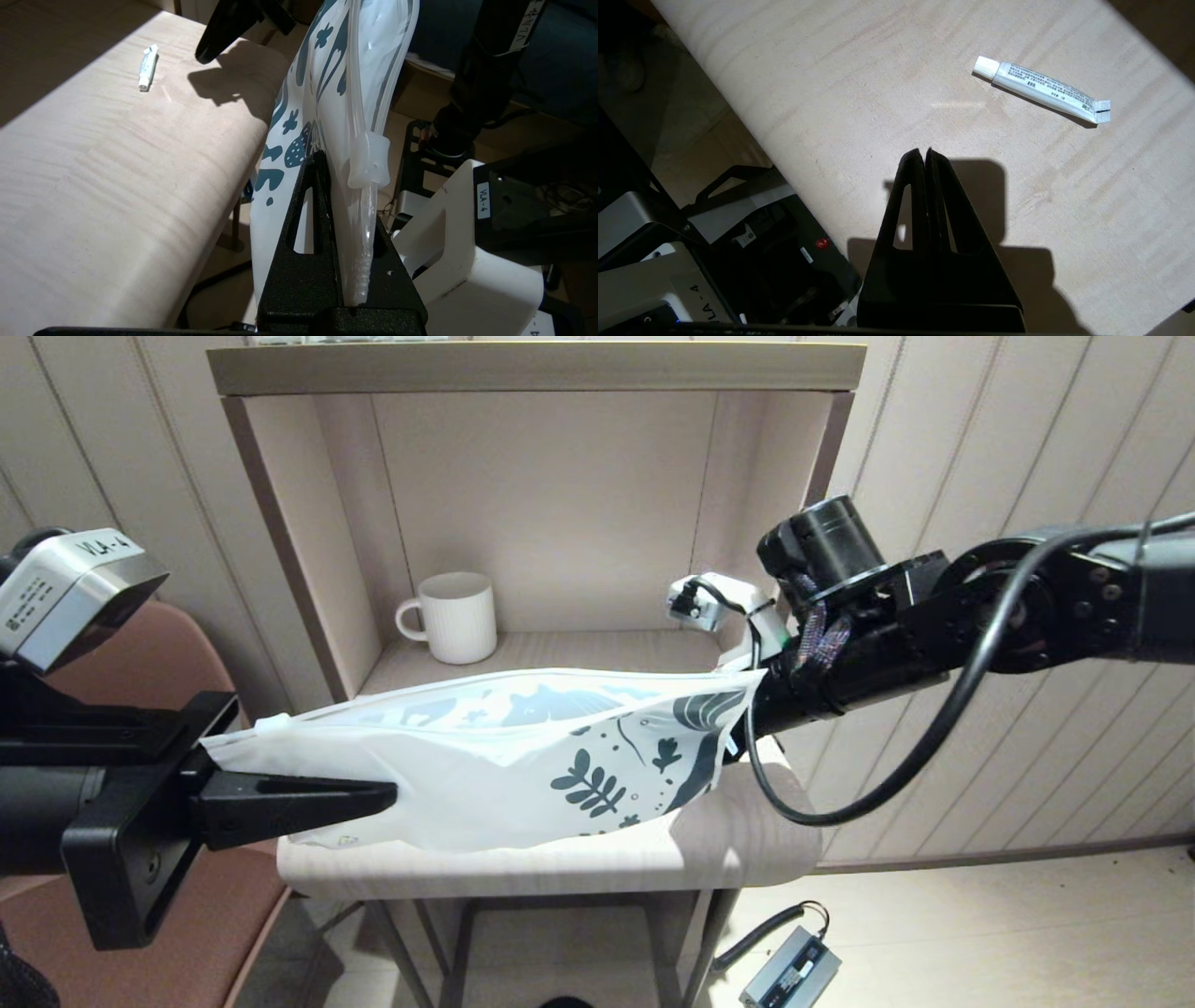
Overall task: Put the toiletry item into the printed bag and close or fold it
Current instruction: Pick up the toothpaste
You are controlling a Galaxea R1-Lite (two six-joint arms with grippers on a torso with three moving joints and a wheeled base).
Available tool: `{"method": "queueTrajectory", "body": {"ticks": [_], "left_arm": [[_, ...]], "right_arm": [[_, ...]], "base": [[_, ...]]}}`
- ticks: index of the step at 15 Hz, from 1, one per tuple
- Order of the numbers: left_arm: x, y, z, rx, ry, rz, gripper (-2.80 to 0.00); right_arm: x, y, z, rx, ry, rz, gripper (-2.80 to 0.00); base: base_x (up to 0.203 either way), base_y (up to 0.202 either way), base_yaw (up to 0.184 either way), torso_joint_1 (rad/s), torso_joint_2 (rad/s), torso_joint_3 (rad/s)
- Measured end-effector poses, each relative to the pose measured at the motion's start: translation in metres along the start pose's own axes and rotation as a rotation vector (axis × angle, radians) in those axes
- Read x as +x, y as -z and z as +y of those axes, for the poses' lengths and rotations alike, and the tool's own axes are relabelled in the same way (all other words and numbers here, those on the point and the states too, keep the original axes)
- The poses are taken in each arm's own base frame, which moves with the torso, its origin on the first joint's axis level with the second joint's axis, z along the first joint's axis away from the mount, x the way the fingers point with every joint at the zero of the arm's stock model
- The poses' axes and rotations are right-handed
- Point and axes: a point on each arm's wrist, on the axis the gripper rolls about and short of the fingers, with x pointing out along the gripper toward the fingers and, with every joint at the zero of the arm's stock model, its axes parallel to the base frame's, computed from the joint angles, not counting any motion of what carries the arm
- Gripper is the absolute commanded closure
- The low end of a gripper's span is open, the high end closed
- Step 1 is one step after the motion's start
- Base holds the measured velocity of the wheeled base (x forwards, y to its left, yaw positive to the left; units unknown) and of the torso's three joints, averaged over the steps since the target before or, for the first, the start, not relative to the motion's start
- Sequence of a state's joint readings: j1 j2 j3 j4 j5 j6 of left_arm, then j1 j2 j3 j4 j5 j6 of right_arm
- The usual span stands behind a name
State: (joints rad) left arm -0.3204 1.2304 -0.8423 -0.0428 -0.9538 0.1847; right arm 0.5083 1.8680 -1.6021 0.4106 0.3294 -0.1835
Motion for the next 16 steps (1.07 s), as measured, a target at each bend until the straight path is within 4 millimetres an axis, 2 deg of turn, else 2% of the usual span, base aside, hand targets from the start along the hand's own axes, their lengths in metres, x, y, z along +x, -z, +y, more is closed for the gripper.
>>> {"method": "queueTrajectory", "body": {"ticks": [8, 9, 16], "left_arm": [[0.001, 0.001, 0.001, -0.004, 0.004, 0.003, 0.0], [0.001, 0.001, 0.001, -0.005, 0.003, 0.004, 0.0], [0.001, 0.002, 0.001, -0.007, 0.005, 0.006, 0.0]], "right_arm": [[0.012, -0.005, -0.006, 0.015, 0.031, -0.001, 0.0], [0.013, -0.005, -0.005, 0.016, 0.039, 0.003, -2.8], [0.02, -0.005, -0.009, 0.021, 0.089, 0.015, -2.8]], "base": [[0.0, 0.0, 0.0, 0.0, 0.0, 0.0], [0.0, 0.0, 0.0, 0.0, 0.0, 0.0], [0.0, 0.0, 0.0, 0.0, 0.0, 0.0]]}}
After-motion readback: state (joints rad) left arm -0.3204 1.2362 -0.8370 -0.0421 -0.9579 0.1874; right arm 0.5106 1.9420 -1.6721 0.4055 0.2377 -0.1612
